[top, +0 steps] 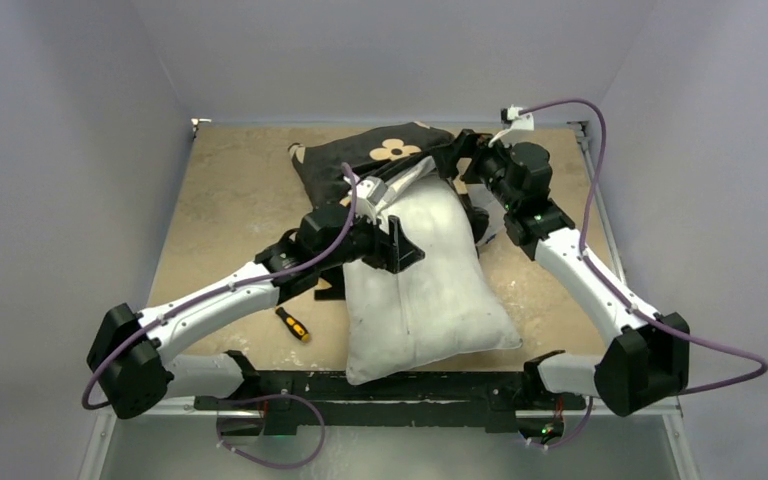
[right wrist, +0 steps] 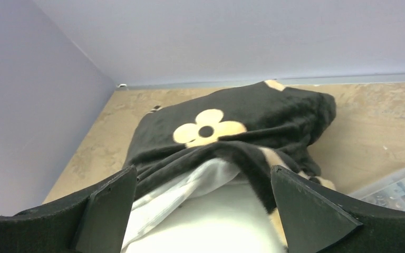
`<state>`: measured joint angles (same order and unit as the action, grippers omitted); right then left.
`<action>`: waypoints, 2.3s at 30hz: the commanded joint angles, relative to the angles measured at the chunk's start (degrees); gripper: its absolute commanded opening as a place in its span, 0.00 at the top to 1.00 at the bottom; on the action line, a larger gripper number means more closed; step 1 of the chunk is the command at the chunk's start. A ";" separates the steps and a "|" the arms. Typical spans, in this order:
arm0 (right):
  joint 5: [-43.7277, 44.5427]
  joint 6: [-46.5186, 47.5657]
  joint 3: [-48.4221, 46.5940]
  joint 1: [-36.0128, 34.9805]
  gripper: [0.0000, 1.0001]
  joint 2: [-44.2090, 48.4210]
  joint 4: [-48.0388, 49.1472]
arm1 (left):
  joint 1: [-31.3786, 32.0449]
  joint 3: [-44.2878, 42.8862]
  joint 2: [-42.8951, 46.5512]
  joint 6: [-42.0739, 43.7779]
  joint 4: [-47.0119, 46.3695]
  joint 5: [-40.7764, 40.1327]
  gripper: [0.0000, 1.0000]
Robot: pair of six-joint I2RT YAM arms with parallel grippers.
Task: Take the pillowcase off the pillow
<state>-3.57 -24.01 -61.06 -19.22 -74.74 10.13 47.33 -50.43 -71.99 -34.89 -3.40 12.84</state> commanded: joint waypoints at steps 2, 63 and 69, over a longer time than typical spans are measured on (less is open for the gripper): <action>5.36 -0.39 3.83 -6.98 0.01 2.73 -5.71 | -0.66 -6.65 7.53 2.04 13.12 -18.81 0.16; 23.41 -11.90 6.33 -32.98 1.00 -12.46 -10.40 | -25.63 -6.25 -16.87 -17.73 -2.03 -7.55 0.55; 24.53 -13.38 7.09 -32.97 1.00 -9.09 -12.05 | -25.79 -9.23 -16.97 -16.02 0.87 -12.38 1.00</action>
<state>21.54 -35.27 -55.13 -51.66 -87.55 0.93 21.26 -54.94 -88.44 -52.84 -3.49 4.64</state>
